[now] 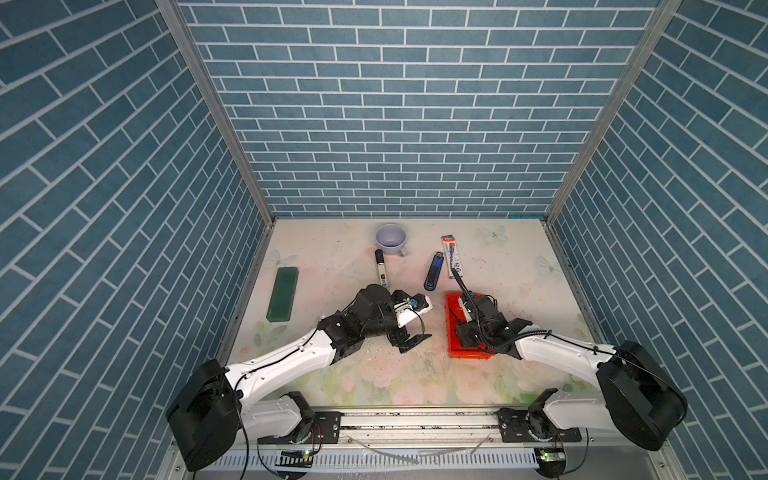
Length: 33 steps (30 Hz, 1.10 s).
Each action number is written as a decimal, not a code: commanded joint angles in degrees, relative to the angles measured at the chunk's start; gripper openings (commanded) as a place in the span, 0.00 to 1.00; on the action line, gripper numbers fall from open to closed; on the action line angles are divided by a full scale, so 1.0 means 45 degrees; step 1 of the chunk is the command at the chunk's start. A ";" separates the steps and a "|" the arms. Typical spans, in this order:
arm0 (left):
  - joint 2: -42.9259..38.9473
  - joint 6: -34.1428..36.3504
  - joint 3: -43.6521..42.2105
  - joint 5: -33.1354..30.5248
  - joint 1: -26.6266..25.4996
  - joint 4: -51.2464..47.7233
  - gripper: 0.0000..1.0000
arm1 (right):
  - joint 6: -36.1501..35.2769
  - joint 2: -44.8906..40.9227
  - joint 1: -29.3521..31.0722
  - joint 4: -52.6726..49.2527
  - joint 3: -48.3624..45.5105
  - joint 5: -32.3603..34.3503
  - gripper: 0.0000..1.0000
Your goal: Put the screwdriver in the bin
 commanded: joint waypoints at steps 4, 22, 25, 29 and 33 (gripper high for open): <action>-0.0805 -0.0914 -0.0794 -0.1030 0.0989 0.1099 1.00 | -0.0142 -0.1971 -0.0468 -0.0979 0.0962 -0.0102 0.75; -0.1716 -0.2628 -0.3490 -0.5524 0.5939 0.4142 1.00 | -0.2480 -0.3559 -0.3938 0.1729 0.1390 0.0184 0.94; -0.1683 -0.3204 -0.3773 -0.6854 0.6585 0.4389 1.00 | -0.3486 -0.3346 -0.4636 0.3046 0.0830 0.0534 0.94; -0.1822 -0.2958 -0.4154 -0.7430 0.7391 0.4972 1.00 | -0.4448 -0.2629 -0.5531 0.4603 0.0173 0.1300 0.95; -0.1806 -0.2486 -0.4512 -0.8420 0.7793 0.4954 1.00 | -0.4507 -0.1818 -0.6768 0.6911 -0.0868 0.1682 0.95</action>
